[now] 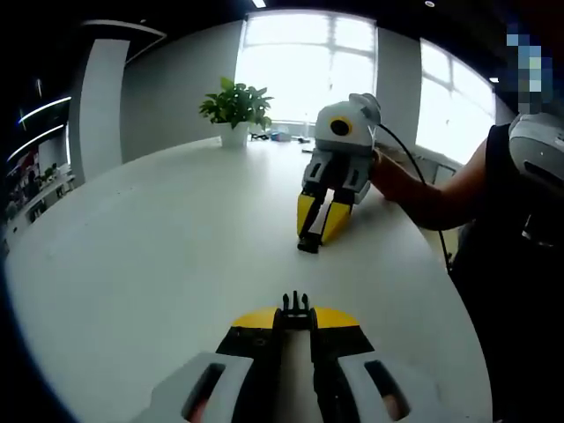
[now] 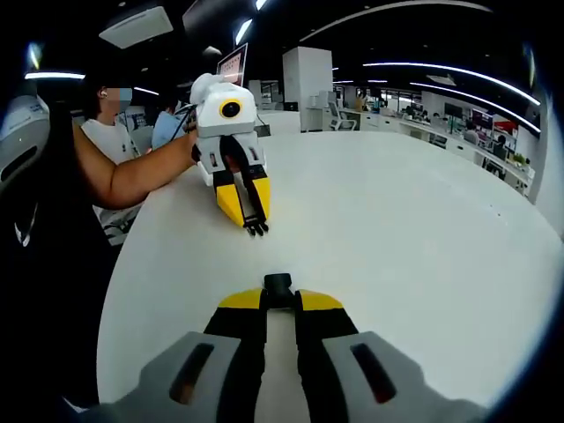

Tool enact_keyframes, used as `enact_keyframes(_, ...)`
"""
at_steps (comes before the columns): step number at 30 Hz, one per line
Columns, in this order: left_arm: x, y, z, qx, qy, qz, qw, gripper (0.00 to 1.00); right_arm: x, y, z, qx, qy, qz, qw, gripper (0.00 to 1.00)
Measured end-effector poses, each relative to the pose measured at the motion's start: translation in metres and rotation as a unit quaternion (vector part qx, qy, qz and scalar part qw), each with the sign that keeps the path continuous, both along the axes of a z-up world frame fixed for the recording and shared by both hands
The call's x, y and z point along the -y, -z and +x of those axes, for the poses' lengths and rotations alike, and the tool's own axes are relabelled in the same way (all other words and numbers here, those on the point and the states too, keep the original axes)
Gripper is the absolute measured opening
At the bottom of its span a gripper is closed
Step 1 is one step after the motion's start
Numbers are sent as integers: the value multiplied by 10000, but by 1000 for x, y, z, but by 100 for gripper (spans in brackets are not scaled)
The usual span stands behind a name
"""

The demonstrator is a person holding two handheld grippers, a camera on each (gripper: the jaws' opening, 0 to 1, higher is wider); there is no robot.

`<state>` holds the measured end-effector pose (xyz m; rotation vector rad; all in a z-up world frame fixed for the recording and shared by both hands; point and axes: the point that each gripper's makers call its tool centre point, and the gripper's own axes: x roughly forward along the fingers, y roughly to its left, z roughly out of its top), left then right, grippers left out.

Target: Snap the two parts of the plastic buckle together until the buckle closes and remains connected.

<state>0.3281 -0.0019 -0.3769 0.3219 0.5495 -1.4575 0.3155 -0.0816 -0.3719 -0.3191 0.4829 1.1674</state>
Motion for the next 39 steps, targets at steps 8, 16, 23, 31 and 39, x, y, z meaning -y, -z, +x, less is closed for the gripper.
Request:
enact_keyframes(8, 3, -2, -5, 19, 98, -92, 9999, 10, -2, -1, -2, -5, -92, 45, 9999, 11)
enact_keyframes(16, 4, -2, -9, -9, 158, -91, 9998, 10, -7, -1, -5, 7, -208, 30, 9998, 11)
enact_keyframes(23, 6, 0, -13, -21, 230, -55, 9997, 10, -10, 0, -6, 96, -317, -2, 9995, 11)
enact_keyframes(31, 6, 0, -14, -26, 240, -55, 9997, 10, -11, 1, -5, 120, -328, 8, 9994, 11)
enact_keyframes(39, 7, 1, -15, -17, 256, -63, 9997, 10, -13, 1, -6, 128, -345, 21, 9993, 11)
